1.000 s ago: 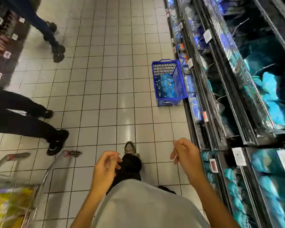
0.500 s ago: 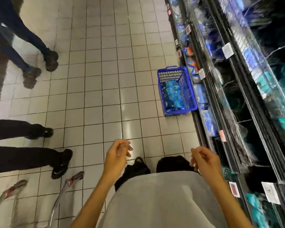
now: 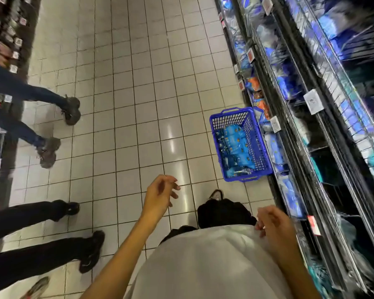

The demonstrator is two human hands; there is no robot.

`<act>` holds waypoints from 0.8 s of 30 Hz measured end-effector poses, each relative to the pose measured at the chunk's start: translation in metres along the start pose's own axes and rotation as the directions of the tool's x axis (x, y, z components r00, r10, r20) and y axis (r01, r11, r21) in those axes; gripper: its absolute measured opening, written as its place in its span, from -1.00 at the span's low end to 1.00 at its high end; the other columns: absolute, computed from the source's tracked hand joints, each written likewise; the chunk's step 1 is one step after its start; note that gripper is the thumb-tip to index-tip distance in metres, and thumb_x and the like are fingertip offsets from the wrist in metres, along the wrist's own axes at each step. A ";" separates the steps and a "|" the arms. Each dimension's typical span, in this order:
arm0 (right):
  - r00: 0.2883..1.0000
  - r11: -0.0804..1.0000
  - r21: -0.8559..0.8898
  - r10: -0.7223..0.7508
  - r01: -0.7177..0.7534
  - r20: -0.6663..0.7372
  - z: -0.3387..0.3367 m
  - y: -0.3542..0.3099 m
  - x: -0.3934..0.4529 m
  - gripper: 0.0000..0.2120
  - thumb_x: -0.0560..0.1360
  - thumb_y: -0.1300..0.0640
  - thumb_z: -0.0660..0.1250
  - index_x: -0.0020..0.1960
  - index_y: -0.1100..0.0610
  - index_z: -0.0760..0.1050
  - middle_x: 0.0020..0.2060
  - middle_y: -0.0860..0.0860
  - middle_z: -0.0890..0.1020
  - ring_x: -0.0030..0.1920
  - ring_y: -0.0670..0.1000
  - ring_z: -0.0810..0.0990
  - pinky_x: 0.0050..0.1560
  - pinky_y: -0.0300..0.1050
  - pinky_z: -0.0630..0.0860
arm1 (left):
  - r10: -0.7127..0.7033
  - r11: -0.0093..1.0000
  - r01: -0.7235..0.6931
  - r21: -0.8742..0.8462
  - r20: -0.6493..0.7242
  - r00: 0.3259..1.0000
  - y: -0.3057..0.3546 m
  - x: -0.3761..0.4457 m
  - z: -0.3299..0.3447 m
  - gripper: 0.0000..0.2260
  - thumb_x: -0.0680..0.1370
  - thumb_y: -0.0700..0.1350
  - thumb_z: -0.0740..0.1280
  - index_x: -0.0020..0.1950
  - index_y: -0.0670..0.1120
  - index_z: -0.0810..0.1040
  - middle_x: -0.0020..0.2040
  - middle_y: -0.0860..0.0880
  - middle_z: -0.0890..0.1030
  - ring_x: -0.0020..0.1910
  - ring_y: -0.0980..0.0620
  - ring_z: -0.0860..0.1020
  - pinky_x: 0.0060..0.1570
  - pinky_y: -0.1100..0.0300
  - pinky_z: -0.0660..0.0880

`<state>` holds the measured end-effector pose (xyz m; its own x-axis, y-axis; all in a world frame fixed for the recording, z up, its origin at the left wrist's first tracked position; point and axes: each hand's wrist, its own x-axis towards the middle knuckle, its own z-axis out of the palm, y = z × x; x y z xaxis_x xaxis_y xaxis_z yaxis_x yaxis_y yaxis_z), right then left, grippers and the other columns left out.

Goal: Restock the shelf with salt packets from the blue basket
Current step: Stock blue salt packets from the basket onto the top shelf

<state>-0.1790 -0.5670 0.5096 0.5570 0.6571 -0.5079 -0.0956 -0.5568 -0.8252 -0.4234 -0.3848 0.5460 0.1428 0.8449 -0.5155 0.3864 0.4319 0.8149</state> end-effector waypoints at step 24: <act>0.745 0.780 0.547 0.553 -0.304 -0.373 0.080 -0.088 0.257 -0.86 0.64 0.24 0.27 -0.08 0.13 0.52 -0.43 0.00 0.65 -0.50 -0.12 0.58 -0.56 -0.28 0.44 | -0.219 0.827 -0.175 0.534 0.593 0.775 0.132 0.376 0.143 -0.83 0.69 -0.10 0.21 -0.02 -0.07 0.54 -0.23 0.00 0.65 -0.31 0.04 0.59 -0.40 0.17 0.48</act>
<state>-0.0929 -0.3086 0.4316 0.6701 -0.0079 -0.7423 -0.6956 -0.3557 -0.6242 -0.1888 -0.0553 0.4222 0.5668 0.3730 -0.7346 0.7810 0.0406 0.6232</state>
